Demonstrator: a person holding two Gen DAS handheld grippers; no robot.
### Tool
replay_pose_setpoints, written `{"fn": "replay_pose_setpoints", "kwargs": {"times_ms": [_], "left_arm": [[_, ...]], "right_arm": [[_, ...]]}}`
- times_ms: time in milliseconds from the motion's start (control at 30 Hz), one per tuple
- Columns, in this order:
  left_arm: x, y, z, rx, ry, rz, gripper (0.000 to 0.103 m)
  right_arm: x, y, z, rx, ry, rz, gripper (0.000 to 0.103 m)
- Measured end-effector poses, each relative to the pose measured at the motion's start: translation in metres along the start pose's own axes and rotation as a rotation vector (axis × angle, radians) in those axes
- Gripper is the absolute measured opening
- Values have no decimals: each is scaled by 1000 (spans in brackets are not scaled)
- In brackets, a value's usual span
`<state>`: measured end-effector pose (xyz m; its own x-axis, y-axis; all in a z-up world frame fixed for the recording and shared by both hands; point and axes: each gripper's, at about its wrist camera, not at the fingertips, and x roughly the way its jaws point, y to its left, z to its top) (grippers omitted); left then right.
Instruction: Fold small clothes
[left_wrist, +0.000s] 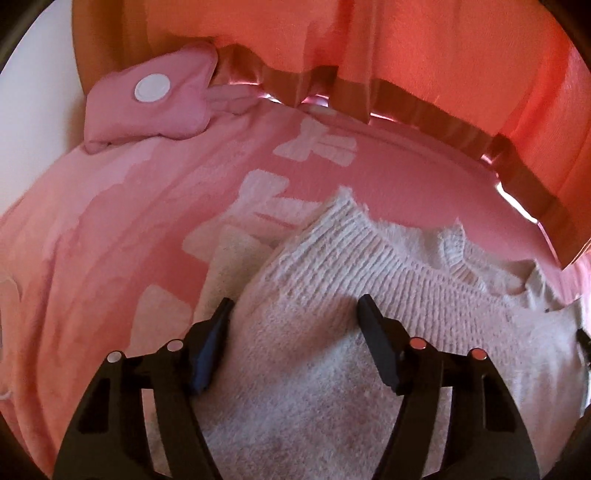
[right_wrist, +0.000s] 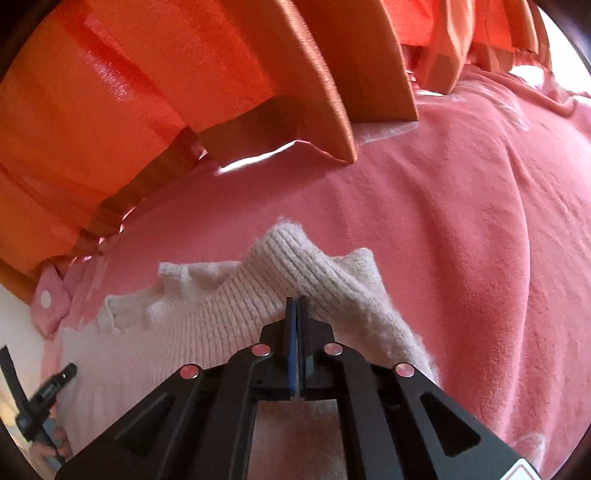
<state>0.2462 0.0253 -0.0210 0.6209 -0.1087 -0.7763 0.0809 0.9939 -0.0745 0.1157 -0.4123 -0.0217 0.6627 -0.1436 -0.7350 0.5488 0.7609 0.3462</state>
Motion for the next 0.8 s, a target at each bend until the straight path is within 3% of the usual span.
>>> {"fn": "replay_pose_setpoints", "kwargs": {"times_ms": [533, 567, 600, 667, 800], "left_arm": [[2, 0, 2, 8, 13, -7, 66], [2, 1, 2, -4, 13, -28, 61], [1, 3, 3, -16, 10, -62, 39], [-4, 9, 9, -51, 7, -154, 13], [-27, 20, 23, -127, -73, -300, 10]], "right_arm": [[13, -2, -1, 12, 21, -11, 2], [13, -2, -1, 9, 20, -8, 2], [11, 0, 1, 3, 13, 3, 1], [-1, 3, 4, 9, -38, 58, 1], [-47, 17, 17, -2, -216, 201, 1]]}}
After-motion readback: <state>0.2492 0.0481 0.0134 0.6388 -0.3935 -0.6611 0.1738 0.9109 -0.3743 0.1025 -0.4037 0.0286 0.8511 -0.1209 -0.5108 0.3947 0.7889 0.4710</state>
